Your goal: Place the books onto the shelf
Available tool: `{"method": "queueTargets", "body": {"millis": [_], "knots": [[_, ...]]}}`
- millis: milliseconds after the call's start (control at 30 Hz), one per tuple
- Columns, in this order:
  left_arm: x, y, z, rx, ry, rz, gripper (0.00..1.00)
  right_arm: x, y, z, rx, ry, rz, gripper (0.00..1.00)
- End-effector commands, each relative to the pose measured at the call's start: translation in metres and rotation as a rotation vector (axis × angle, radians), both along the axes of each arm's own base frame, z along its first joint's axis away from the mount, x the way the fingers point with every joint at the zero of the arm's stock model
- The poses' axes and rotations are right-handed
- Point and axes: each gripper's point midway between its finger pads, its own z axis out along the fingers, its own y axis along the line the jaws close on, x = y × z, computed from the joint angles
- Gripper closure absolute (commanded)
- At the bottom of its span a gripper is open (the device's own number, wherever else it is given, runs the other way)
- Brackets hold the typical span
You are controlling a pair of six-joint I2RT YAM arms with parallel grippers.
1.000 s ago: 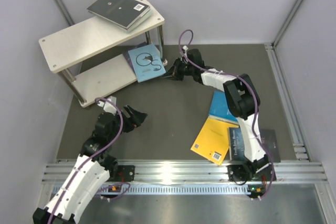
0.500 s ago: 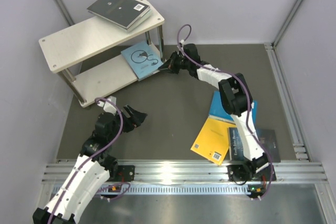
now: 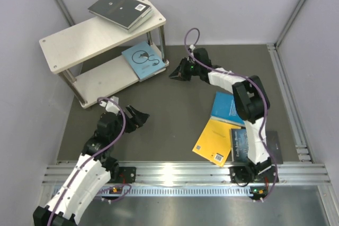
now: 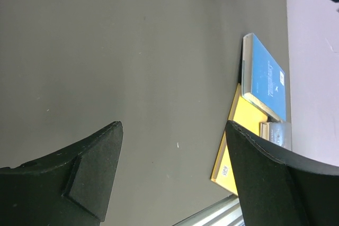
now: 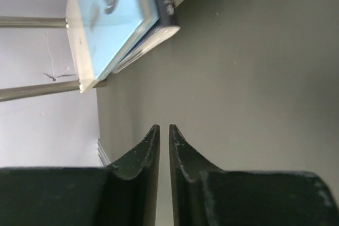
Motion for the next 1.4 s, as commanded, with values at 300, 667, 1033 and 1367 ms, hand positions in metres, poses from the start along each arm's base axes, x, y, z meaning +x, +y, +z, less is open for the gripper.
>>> {"method": "queueTargets", "body": {"millis": [300,667,1033,1367], "knots": [[0.013,-0.063,-0.001,-0.121,-0.025,-0.283,0.15,-0.034,-0.245,0.040,-0.448,-0.093,-0.441,0.29],[0.035,-0.182,-0.024,-0.204,0.059,-0.505,0.18,-0.112,-0.427,-0.033,-0.558,0.214,-0.884,0.26],[0.116,-0.282,-0.048,-0.304,0.091,-0.610,0.20,-0.143,-0.460,-0.057,-0.665,0.310,-0.985,0.26],[0.104,-0.336,-0.092,-0.183,0.183,-0.766,0.16,-0.160,-0.371,-0.118,-0.460,0.387,-0.754,0.27]]}}
